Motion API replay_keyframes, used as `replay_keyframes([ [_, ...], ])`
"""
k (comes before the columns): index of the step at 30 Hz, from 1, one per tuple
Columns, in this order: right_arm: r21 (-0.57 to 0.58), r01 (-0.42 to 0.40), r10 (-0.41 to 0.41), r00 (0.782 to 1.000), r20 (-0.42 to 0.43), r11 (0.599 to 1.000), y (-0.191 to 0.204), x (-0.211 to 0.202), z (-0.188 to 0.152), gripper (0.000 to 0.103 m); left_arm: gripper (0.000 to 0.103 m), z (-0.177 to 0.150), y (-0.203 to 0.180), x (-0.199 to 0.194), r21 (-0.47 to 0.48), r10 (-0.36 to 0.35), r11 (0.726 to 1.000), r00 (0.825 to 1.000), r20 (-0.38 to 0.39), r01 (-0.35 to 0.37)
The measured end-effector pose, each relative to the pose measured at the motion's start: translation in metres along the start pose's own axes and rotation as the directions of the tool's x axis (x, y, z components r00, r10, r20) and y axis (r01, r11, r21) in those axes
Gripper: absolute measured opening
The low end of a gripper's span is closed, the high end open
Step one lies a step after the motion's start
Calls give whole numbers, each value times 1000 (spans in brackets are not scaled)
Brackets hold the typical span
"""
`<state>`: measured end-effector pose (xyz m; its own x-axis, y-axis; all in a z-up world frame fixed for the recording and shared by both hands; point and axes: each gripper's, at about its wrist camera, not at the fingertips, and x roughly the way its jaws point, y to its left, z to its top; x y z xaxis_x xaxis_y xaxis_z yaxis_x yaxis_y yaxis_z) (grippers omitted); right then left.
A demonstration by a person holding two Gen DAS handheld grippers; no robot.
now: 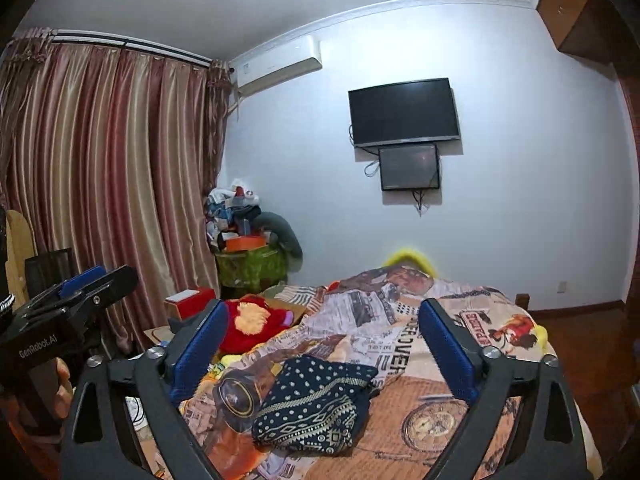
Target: Fold large clothes
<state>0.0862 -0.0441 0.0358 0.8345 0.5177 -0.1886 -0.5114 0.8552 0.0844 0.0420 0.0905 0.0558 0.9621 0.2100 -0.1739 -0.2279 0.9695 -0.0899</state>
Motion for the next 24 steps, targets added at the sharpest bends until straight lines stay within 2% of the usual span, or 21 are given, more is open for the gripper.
replay_keyframes([
  [3, 2, 14, -14, 1000, -17, 1000, 1, 0, -4, 103, 97, -7, 0, 2, 1, 14, 1000, 1000, -24, -14],
  [11, 11, 36, -35, 997, -65, 999, 3, 3, -17, 103, 98, -20, -4, 5, 23, 16, 1000, 998, -53, -15],
  [24, -8, 58, -58, 996, -64, 998, 5, -1, -20, 103, 98, -21, -4, 4, 21, 5, 1000, 998, -59, -3],
])
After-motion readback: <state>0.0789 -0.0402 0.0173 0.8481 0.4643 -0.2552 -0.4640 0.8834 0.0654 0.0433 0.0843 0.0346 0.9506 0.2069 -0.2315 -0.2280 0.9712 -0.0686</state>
